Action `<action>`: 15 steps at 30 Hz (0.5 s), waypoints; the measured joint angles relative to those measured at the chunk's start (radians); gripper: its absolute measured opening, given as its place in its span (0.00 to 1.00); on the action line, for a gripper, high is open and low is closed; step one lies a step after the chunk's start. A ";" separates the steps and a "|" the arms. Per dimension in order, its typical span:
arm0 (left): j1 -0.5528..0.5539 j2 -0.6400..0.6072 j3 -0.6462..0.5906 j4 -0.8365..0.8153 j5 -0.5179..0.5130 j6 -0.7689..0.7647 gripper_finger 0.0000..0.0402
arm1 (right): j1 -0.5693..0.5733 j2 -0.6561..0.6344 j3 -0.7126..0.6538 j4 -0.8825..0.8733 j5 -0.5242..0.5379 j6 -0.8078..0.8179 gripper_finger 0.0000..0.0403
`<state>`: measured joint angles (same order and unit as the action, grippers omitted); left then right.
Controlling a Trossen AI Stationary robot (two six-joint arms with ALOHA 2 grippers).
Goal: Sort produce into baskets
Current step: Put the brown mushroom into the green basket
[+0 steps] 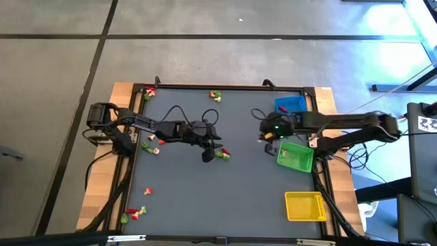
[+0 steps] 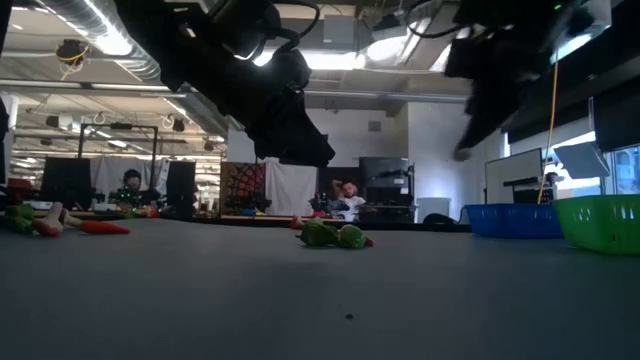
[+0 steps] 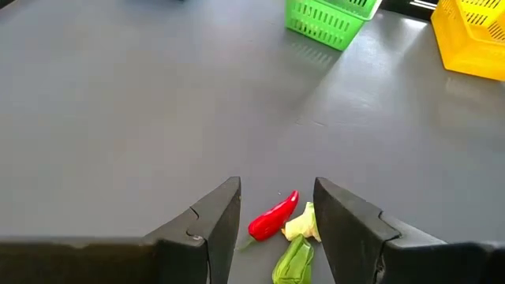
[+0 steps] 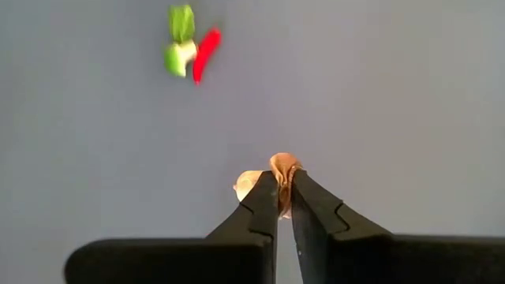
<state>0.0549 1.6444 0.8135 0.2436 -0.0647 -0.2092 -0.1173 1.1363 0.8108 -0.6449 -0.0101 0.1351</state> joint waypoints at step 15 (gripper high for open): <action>0.000 0.000 0.000 0.000 0.000 -0.002 0.39 | 0.070 -0.218 0.000 -0.454 0.003 0.316 0.06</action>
<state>0.0551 1.6444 0.8135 0.2436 -0.0647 -0.2111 -0.0469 0.9179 0.8108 -1.0992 -0.0071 0.4510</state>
